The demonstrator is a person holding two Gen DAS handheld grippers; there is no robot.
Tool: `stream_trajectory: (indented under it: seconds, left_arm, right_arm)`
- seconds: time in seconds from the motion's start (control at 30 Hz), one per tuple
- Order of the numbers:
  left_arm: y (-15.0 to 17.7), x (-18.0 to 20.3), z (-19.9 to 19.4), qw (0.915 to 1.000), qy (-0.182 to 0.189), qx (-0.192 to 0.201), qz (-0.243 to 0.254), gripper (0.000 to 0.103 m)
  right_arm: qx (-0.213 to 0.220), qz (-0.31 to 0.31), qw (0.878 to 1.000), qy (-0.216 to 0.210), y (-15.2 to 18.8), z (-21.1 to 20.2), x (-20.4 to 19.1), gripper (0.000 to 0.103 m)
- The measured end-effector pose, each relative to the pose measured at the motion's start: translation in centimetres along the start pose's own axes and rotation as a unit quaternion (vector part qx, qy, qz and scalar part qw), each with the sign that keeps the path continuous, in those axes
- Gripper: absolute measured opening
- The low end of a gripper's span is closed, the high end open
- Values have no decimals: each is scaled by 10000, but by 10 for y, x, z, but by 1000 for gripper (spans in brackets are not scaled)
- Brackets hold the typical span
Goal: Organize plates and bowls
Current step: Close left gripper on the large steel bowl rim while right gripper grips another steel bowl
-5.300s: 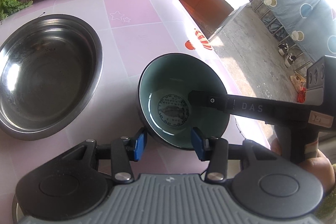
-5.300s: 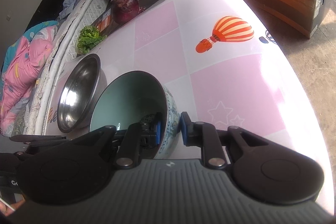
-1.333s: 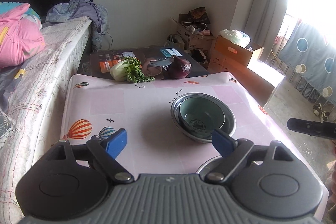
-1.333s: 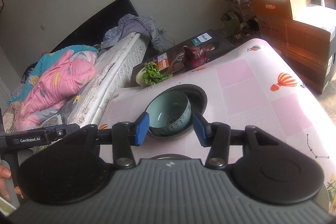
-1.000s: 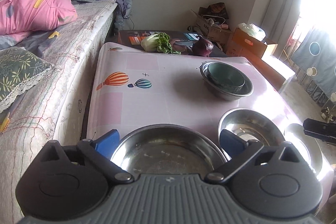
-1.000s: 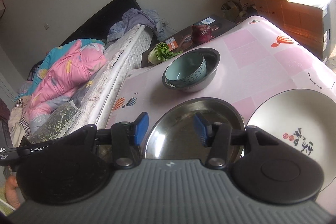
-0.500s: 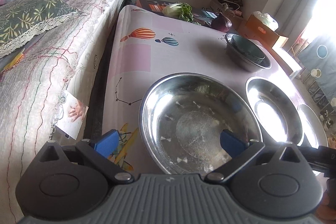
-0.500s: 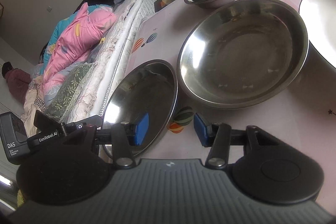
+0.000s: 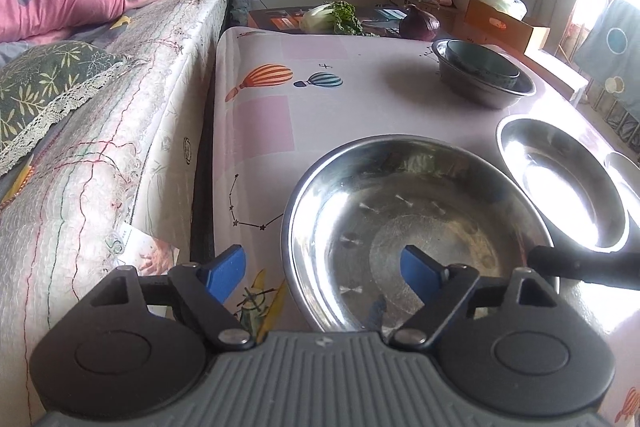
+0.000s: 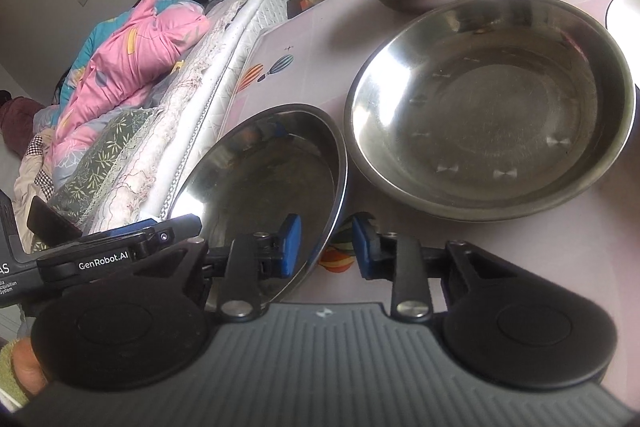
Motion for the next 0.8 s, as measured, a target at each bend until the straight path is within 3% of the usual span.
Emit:
stream_trajectory:
  seconds: [0.23, 0.47, 0.6, 0.8]
  left_arm:
    - [1, 8, 1, 9994, 102, -130, 299, 65]
    - [5, -1, -7, 9984, 409, -371, 134, 65]
    - [15, 0, -15, 9959, 719, -548, -22, 77]
    - [33, 6, -32, 9926, 978, -724, -14, 77]
  right_arm:
    - [-19, -228, 9997, -14, -6, 2, -3, 17]
    - [-167, -190, 9997, -56, 1, -3, -2, 17]
    - [-290, -206, 9993, -64, 7, -12, -4, 17]
    - [-410, -470, 9980, 53, 20, -32, -5, 19]
Point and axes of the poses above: each gripper's, at about its wrist camera, not at the fingertips, and z roughly the way its jaws point, x to its right, y to its underside, the point moved 3 cm from there along z, roughly the way its jaws point, and after that the axes turned 5 degrees about -y, right-handed, at the moved point
